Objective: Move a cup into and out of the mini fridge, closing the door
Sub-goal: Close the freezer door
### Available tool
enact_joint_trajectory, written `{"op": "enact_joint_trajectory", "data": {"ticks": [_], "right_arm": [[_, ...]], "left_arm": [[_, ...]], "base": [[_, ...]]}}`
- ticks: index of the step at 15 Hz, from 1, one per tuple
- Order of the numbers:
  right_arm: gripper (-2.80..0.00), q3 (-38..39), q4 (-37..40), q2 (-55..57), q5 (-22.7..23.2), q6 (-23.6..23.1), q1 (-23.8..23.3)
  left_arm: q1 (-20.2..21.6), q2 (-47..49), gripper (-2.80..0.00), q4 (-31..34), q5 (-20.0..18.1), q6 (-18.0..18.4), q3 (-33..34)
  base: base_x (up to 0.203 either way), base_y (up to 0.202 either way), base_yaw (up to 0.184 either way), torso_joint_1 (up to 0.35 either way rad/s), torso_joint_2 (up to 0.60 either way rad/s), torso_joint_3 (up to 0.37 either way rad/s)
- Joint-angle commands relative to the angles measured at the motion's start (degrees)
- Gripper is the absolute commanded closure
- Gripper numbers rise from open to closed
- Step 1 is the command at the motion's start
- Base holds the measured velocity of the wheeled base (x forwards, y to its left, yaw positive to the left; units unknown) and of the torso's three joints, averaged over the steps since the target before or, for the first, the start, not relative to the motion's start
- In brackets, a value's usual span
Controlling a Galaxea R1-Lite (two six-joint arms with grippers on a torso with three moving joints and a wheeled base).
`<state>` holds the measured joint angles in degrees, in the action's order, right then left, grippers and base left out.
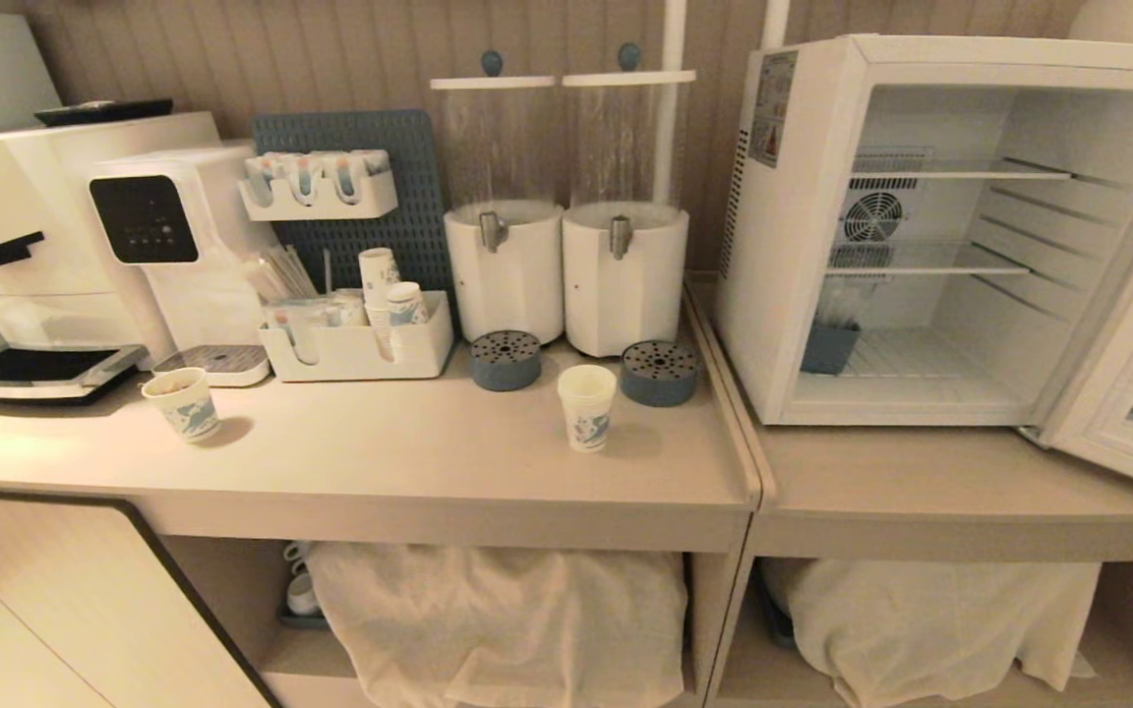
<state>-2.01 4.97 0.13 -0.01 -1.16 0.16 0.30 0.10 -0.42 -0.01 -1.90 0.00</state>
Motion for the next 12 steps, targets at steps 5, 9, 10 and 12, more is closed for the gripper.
{"op": "enact_joint_trajectory", "data": {"ticks": [5,9,10,12], "right_arm": [[0.00,-0.01,0.13,0.13,0.01,-0.07,0.02],[0.00,-0.01,0.13,0.26,0.01,-0.07,0.02],[0.00,-0.01,0.13,0.30,0.01,-0.07,0.02],[0.00,-0.01,0.13,0.57,0.01,-0.07,0.02]], "left_arm": [[0.05,0.07,0.00,-0.02,0.01,-0.04,0.09],[0.05,0.08,0.00,-0.02,0.01,-0.04,0.09],[0.05,0.08,0.00,-0.02,0.01,-0.03,0.09],[0.05,0.08,0.00,-0.02,0.01,-0.03,0.09]], "base": [[0.000,-0.198,-0.010,0.001,0.00,0.004],[0.000,-0.190,-0.008,0.003,0.00,0.002],[0.000,-0.192,-0.011,-0.001,0.00,0.002],[0.000,-0.191,-0.007,0.003,0.00,0.011]]}}
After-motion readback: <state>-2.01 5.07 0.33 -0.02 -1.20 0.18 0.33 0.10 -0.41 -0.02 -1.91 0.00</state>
